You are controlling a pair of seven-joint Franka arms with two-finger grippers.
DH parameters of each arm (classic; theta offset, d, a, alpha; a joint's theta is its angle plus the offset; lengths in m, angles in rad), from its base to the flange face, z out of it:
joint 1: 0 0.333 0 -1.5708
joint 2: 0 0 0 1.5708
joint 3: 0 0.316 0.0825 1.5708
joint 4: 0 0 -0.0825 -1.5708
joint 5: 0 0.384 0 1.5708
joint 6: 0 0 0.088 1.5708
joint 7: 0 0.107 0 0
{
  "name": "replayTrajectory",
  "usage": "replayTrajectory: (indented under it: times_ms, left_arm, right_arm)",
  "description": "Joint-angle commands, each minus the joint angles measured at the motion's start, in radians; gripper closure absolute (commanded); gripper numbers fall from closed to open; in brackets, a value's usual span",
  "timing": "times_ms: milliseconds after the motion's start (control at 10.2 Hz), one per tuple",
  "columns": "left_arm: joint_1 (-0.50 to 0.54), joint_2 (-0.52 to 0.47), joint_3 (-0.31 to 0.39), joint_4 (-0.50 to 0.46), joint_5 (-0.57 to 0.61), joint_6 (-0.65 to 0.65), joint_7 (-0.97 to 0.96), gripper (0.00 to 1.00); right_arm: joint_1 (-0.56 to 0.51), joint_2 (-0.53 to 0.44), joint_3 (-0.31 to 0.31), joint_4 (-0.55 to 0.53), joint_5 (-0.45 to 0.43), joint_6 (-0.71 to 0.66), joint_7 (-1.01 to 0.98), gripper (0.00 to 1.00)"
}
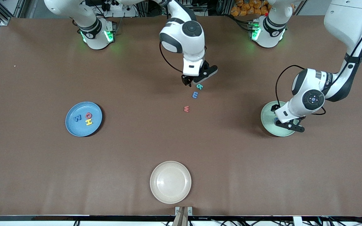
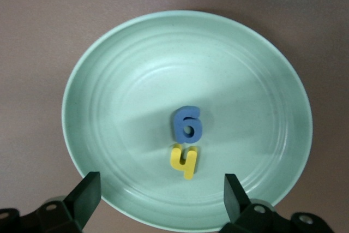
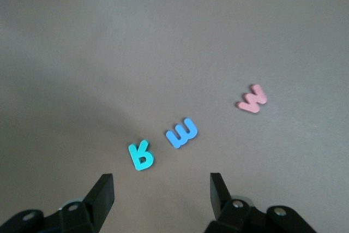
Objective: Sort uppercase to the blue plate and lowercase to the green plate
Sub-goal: 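Release the yellow 4 on the green plate while the right gripper reaches letters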
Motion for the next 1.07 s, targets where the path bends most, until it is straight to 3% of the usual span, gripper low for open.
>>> replayTrajectory:
  times_ms: [0, 293, 488, 977]
  left_arm:
    - [0.001, -0.028, 0.007, -0.002, -0.087, 0.001, 0.019, 0.00]
    - [0.001, -0.032, 0.027, 0.016, -0.143, 0.001, 0.009, 0.00]
    - [0.000, -0.042, 0.044, 0.018, -0.220, 0.001, 0.011, 0.00]
    - [-0.009, -0.058, 0.079, 0.078, -0.223, -0.011, 0.012, 0.00]
  right_arm:
    - [0.010, 0.035, 0.010, 0.029, -0.055, -0.005, -0.033, 0.26]
    - [0.017, 0.085, 0.023, 0.032, -0.057, 0.086, -0.097, 0.37]
    - [0.023, 0.105, 0.023, 0.032, -0.057, 0.087, -0.137, 0.37]
    - [0.037, 0.142, 0.026, 0.032, -0.059, 0.089, -0.161, 0.36]
